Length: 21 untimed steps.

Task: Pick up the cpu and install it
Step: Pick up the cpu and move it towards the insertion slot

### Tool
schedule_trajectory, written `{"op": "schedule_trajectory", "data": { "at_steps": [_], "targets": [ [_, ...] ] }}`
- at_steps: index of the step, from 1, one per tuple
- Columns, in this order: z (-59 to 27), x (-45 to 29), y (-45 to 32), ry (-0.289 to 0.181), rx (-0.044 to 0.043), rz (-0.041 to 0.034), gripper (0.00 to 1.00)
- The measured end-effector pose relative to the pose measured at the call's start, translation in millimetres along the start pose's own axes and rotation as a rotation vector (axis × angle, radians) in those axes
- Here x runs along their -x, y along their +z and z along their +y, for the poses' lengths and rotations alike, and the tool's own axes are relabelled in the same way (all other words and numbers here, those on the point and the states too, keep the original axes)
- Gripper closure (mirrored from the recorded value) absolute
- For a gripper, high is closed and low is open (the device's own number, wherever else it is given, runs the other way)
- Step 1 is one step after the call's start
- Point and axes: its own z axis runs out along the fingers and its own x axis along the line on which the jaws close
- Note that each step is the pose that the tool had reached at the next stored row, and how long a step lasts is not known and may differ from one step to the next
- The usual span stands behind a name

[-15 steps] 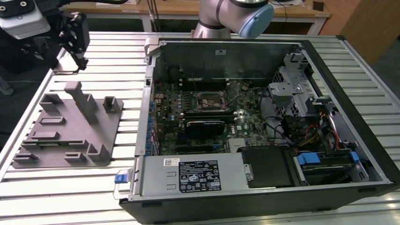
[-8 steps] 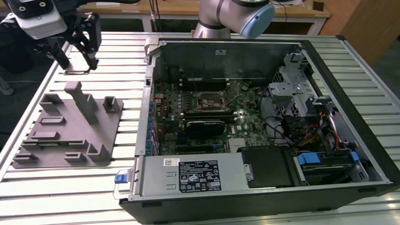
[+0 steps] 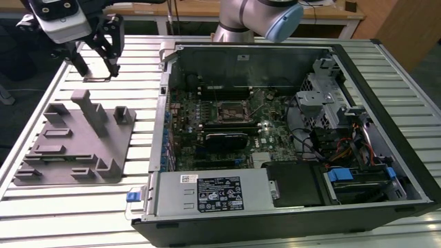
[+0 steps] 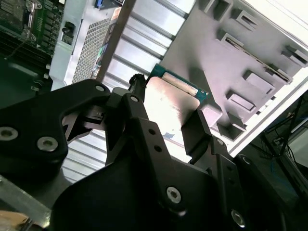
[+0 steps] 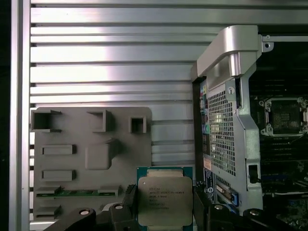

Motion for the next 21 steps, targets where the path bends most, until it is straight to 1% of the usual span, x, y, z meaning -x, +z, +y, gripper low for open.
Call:
{"op": "schedule_trajectory", "data": {
  "at_steps": [21],
  "targets": [
    [2.5,47.6,2.7,0.000,0.0000,0.0000,0.45]
  ]
}}
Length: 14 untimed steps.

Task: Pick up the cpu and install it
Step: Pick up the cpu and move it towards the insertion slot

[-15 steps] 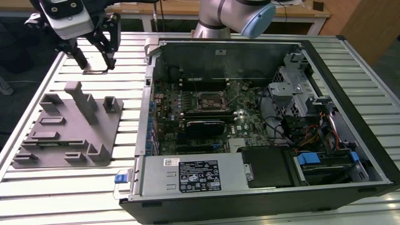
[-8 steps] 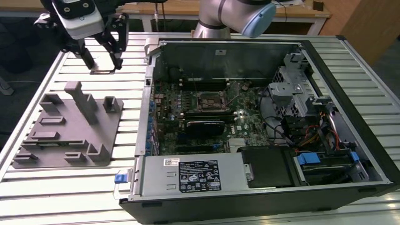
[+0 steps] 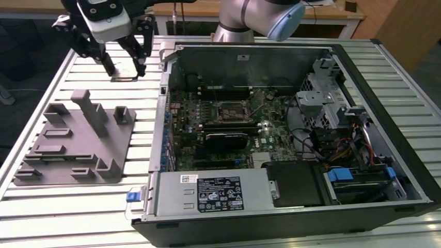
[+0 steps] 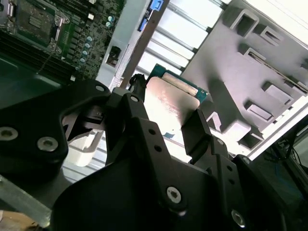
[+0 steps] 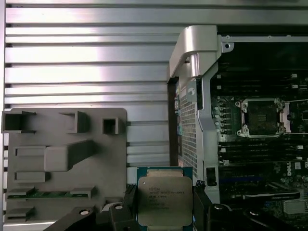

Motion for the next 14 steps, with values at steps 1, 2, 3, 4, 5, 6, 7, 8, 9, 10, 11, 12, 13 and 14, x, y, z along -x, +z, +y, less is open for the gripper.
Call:
{"op": "schedule_trajectory", "data": {
  "at_steps": [1,2,3,4,5,6,7,8,9,10,11,12,13,14],
  "targets": [
    [0.1,2.2,0.1,0.000,0.0000,0.0000,0.45],
    [0.2,4.6,0.3,0.000,0.0001,0.0000,0.45],
    [0.4,6.9,0.4,0.000,0.0000,0.0000,0.45],
    [0.4,9.3,0.5,0.000,0.0000,0.0000,0.45],
    [0.6,11.8,0.6,0.000,-0.0001,0.0000,0.45],
    [0.7,14.2,0.8,0.000,-0.0001,0.0000,0.45],
    [0.8,16.8,1.0,0.000,0.0000,0.0000,0.45],
    [0.9,19.1,1.1,0.000,0.0000,0.0000,0.45],
    [1.1,21.7,1.2,0.000,0.0000,0.0000,0.45],
    [1.2,24.1,1.4,0.000,0.0000,0.0000,0.45],
    [1.3,26.5,1.5,0.000,0.0000,0.0000,0.45],
    [1.4,29.0,1.7,0.000,0.0000,0.0000,0.45],
    [1.5,31.5,1.8,0.000,0.0000,0.0000,0.45],
    [1.6,34.1,1.9,0.000,0.0000,0.0000,0.45]
  ]
}}
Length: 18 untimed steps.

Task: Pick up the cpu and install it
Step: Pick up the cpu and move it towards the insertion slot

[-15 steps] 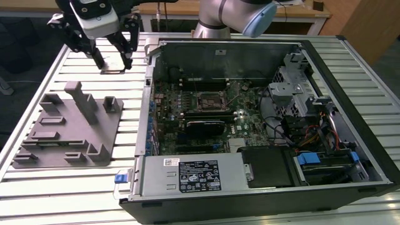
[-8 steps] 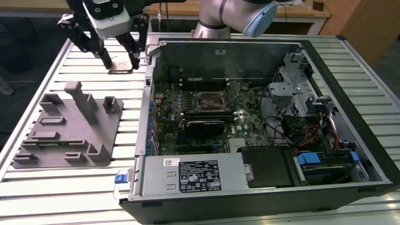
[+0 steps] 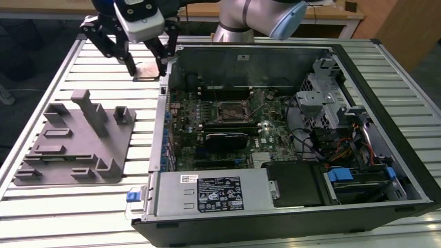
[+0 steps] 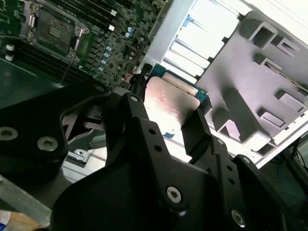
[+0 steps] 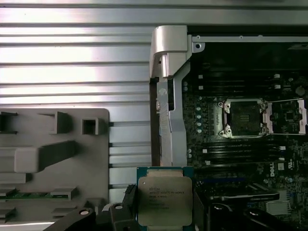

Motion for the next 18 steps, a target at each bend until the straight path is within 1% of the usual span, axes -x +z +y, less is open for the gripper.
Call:
{"op": "schedule_trajectory", "data": {
  "at_steps": [18],
  "targets": [
    [2.3,48.6,2.8,0.000,0.0001,-0.0001,0.45]
  ]
}}
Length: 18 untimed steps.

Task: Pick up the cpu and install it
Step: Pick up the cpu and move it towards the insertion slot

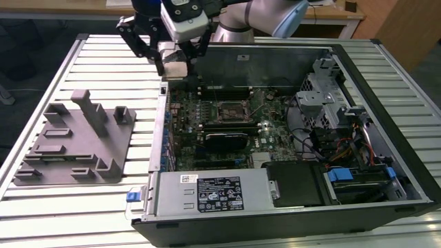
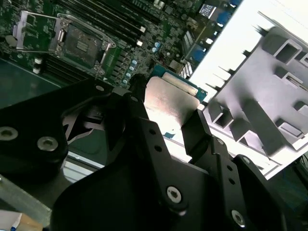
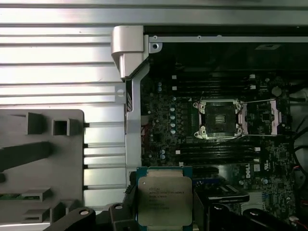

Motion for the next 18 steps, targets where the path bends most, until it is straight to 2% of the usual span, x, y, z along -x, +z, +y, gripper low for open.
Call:
{"op": "schedule_trajectory", "data": {
  "at_steps": [9,10,18],
  "targets": [
    [1.2,25.8,1.4,0.000,-0.0002,0.0001,0.45],
    [1.4,30.5,1.7,0.000,-0.0001,0.0001,0.45],
    [2.0,47.2,6.2,0.000,0.0000,0.0000,0.45]
  ]
}}
